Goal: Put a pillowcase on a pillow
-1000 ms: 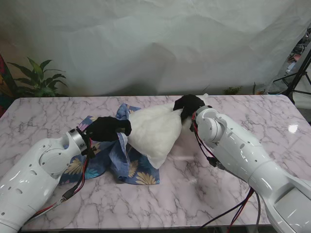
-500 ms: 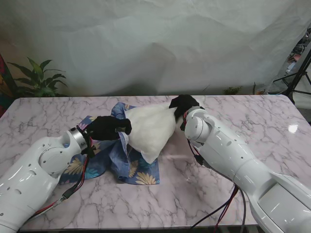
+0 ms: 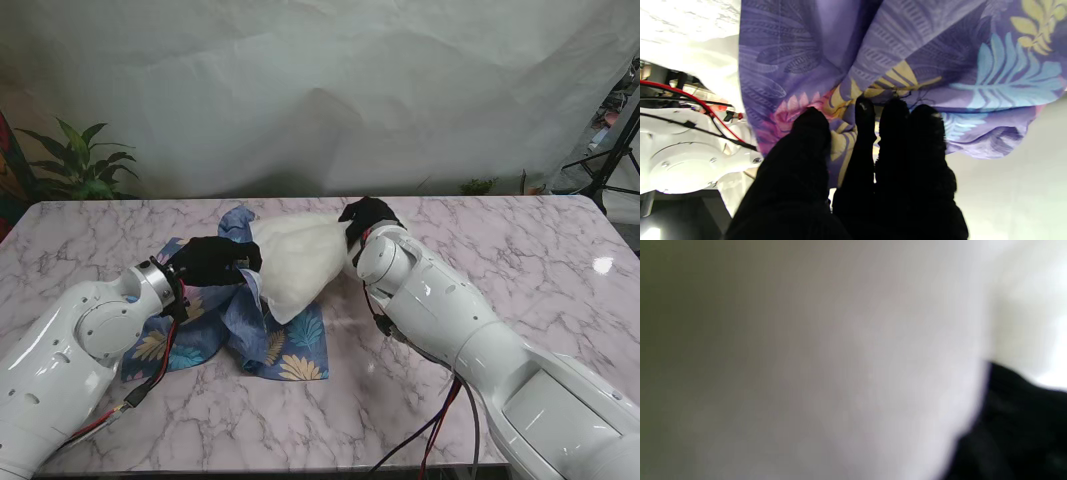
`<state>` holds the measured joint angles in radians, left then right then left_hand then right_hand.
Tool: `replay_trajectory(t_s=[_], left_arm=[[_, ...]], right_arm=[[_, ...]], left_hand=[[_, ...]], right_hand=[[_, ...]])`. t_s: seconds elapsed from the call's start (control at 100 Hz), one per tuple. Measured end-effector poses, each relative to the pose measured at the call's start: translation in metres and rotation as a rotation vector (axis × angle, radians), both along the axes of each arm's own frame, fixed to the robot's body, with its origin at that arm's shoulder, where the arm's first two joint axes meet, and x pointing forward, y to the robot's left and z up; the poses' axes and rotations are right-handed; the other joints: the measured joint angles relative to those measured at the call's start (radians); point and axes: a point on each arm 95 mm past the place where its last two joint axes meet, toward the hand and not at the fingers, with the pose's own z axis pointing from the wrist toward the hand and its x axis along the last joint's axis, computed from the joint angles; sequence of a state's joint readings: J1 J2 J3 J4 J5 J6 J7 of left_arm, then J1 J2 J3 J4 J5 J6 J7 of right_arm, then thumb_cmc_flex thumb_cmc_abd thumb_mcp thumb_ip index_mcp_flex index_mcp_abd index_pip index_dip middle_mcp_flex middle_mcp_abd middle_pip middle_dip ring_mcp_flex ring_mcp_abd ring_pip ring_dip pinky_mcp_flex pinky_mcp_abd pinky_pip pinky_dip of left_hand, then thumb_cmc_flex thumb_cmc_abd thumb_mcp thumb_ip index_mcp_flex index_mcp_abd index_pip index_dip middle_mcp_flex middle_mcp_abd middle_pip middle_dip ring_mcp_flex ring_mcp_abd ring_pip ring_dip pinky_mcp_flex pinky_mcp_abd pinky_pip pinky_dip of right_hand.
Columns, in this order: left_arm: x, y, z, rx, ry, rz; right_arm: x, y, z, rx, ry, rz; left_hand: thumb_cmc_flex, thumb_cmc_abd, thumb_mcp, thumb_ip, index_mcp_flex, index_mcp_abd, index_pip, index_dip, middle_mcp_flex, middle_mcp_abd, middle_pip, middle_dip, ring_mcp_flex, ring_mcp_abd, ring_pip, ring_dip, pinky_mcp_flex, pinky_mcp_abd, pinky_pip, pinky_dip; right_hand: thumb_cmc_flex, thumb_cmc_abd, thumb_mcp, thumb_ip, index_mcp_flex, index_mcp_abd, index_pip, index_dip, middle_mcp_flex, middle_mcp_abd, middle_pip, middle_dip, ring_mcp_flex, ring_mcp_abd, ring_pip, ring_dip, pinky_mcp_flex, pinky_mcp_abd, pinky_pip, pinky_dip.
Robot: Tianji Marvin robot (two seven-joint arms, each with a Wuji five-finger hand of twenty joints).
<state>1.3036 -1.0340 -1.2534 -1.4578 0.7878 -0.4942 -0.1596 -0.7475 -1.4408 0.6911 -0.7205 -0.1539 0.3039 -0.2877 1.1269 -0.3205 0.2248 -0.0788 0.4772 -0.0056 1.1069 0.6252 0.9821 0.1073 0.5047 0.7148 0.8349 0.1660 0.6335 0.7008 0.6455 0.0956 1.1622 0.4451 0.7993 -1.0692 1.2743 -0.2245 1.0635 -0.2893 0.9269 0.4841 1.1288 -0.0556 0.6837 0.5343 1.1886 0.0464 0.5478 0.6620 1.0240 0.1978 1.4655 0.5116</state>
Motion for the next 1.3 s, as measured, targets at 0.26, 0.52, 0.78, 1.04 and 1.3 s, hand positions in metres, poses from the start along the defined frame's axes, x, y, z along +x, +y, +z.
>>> replay_trajectory(t_s=[0.26,0.52,0.78,1.04,1.3], left_arm=[[0.008,-0.005,-0.001,0.027,-0.004,0.104],[0.011,-0.015,-0.001,0.047,0.016,0.114],[0.008,-0.019,0.003,0.103,0.051,-0.021],[0.005,-0.005,0.008,0.166,0.064,-0.130],[0.002,0.004,0.008,0.176,0.070,-0.151]], right_arm=[[-0.014,0.023,0.009,0.029,0.034,0.069],[-0.024,0.025,0.007,0.061,0.064,0.074],[-0.025,0.022,0.011,0.011,0.061,0.107],[-0.021,0.013,0.020,-0.015,0.045,0.091],[-0.014,0.005,0.023,-0.020,0.047,0.047]], left_hand=[[-0.025,0.063,-0.127,0.010,0.004,0.034,-0.004,0.012,-0.023,0.001,0.169,-0.087,0.000,0.000,0.051,0.028,0.000,0.000,0.049,0.013],[-0.068,0.087,-0.155,0.018,0.016,0.037,0.013,0.024,-0.023,0.002,0.207,-0.094,0.001,0.001,0.085,0.047,0.000,0.000,0.088,0.026],[-0.132,-0.011,0.091,0.006,0.045,-0.010,0.030,0.013,-0.022,0.002,0.149,-0.029,0.001,0.002,0.086,0.047,-0.003,0.000,0.088,0.026],[-0.165,-0.093,0.276,-0.039,0.066,-0.035,0.030,-0.025,-0.004,0.000,0.018,0.009,0.000,0.002,0.064,0.035,-0.007,0.000,0.088,0.028],[-0.205,-0.123,0.341,-0.044,0.101,-0.051,0.026,-0.051,0.009,-0.001,-0.030,0.010,0.000,0.002,0.055,0.029,-0.008,0.000,0.088,0.028]], right_hand=[[0.001,0.000,0.011,0.016,0.000,0.039,-0.003,0.000,0.000,0.039,0.006,-0.011,0.000,0.021,0.072,-0.017,0.005,0.000,0.046,0.017],[0.002,0.002,0.012,0.022,-0.006,0.074,-0.015,0.000,0.000,0.065,0.013,-0.036,0.000,0.035,0.072,-0.018,0.011,0.000,0.046,0.080],[0.002,0.012,0.012,0.022,-0.008,0.075,-0.015,0.000,-0.001,0.066,0.013,-0.037,0.000,0.036,0.072,-0.018,0.011,0.000,0.045,0.084],[0.002,0.012,0.012,0.022,-0.008,0.075,-0.015,0.000,-0.001,0.066,0.014,-0.037,0.000,0.036,0.072,-0.018,0.011,0.000,0.045,0.094],[0.002,0.012,0.012,0.022,-0.008,0.075,-0.015,0.000,-0.001,0.066,0.014,-0.037,0.000,0.036,0.072,-0.018,0.011,0.000,0.045,0.100]])
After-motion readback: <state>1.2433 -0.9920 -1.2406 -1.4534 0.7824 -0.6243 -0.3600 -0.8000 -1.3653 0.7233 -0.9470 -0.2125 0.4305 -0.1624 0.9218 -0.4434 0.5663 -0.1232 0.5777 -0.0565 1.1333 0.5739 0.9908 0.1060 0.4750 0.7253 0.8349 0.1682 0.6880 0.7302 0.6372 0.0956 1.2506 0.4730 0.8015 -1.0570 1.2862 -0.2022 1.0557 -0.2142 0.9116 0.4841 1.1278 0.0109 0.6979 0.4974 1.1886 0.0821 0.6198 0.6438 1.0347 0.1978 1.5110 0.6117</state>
